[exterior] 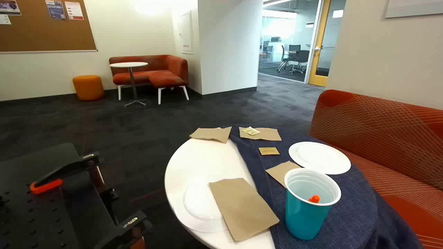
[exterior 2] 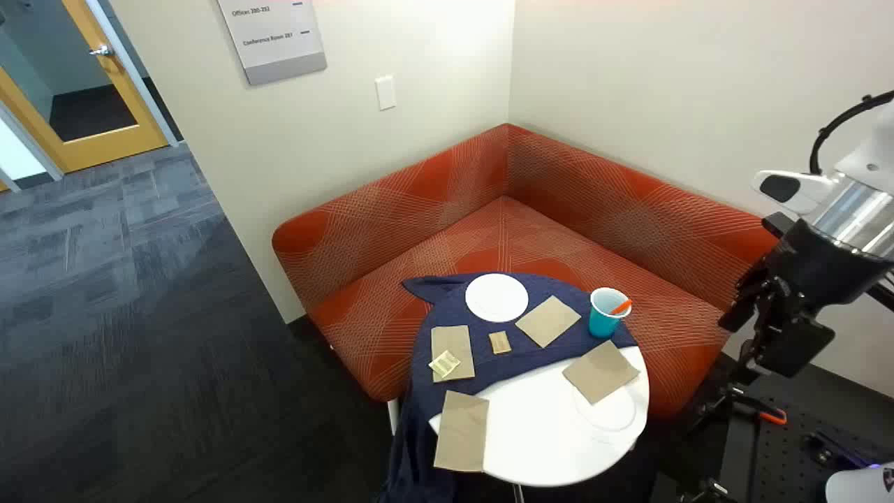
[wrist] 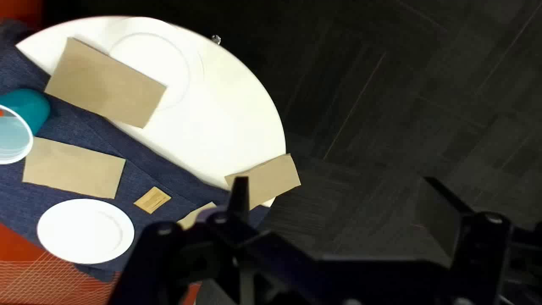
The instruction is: Remove the marker from the cup and place it on the table and move the cup to the left
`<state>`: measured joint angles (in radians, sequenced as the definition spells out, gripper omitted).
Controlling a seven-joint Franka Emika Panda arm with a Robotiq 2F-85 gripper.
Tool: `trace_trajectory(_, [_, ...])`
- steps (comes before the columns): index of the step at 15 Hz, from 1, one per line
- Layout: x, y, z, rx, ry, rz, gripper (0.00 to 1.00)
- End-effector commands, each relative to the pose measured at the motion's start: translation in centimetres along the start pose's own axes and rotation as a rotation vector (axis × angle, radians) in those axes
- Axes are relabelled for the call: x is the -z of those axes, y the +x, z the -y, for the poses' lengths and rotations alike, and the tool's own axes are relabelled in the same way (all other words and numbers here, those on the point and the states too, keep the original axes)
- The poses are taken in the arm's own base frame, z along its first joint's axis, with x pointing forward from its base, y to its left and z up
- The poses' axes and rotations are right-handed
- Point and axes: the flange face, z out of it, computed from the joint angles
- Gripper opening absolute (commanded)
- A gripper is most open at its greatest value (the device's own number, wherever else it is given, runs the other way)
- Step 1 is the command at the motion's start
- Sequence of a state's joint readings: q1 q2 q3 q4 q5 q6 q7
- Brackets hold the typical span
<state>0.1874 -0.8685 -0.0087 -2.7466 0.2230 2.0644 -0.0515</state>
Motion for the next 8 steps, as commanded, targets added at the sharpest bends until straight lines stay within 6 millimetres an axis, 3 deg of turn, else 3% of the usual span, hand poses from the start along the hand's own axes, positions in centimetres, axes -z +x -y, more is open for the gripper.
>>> trace_trajectory(1, [0.08, 0.02, 0.0, 0.0, 0.0, 0.001, 1.0])
trace_trajectory(8, [0.35, 0.59, -0.46, -0.034, -0.019, -0.027, 1.0])
